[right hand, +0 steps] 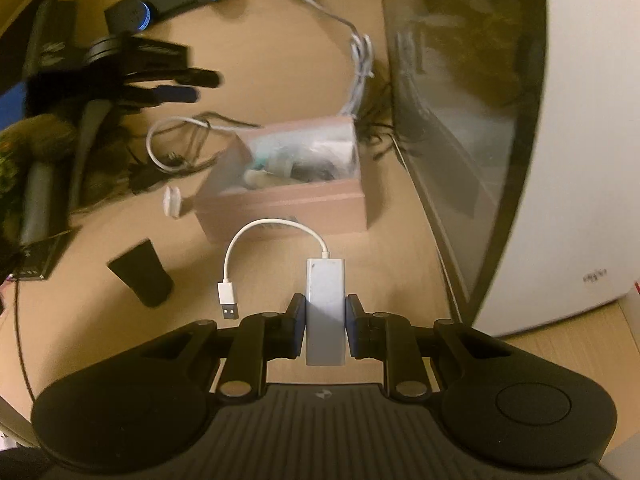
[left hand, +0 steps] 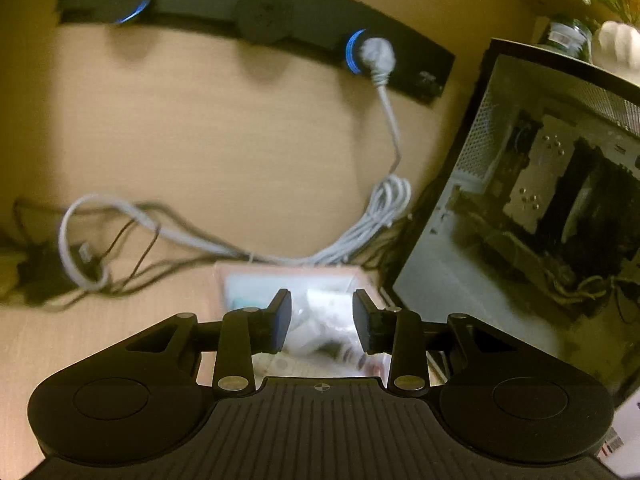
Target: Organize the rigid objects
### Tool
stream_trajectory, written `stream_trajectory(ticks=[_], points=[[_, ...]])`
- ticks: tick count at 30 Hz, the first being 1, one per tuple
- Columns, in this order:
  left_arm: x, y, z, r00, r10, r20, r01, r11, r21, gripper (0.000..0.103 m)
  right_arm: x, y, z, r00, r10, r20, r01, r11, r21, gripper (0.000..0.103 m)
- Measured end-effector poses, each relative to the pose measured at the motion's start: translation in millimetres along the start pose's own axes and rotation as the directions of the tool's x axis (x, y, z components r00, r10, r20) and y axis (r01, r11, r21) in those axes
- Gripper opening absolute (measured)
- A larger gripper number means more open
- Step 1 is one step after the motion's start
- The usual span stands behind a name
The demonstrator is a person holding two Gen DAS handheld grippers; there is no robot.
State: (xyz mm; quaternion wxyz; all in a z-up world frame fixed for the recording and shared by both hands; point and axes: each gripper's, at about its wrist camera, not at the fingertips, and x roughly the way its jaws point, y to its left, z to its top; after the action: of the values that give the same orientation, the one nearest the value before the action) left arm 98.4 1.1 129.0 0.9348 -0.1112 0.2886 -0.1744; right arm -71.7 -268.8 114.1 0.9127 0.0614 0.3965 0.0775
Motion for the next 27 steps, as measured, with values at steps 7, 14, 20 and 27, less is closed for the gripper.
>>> stream_trajectory(ticks=[7, 14, 20, 27], points=[[-73, 51, -52, 0.997, 0.075, 0.002, -0.074, 0.993, -0.087, 0.037, 2, 2, 46, 0.996, 0.035, 0.08, -0.032, 0.999, -0.036, 0.02], [-117, 85, -80, 0.977, 0.214, -0.025, -0.215, 0.962, -0.169, 0.037, 27, 18, 170, 0.96, 0.042, 0.277, -0.033, 0.999, -0.038, 0.043], [-131, 122, -113, 0.924, 0.352, -0.15, -0.378, 0.901, -0.215, 0.037, 56, 26, 158, 0.967, 0.126, 0.221, -0.117, 0.992, -0.052, 0.067], [-105, 131, -117, 0.917, 0.324, -0.232, -0.373, 0.904, -0.211, 0.037, 87, 69, 67, 0.988, 0.15, 0.036, -0.139, 0.965, -0.223, 0.067]])
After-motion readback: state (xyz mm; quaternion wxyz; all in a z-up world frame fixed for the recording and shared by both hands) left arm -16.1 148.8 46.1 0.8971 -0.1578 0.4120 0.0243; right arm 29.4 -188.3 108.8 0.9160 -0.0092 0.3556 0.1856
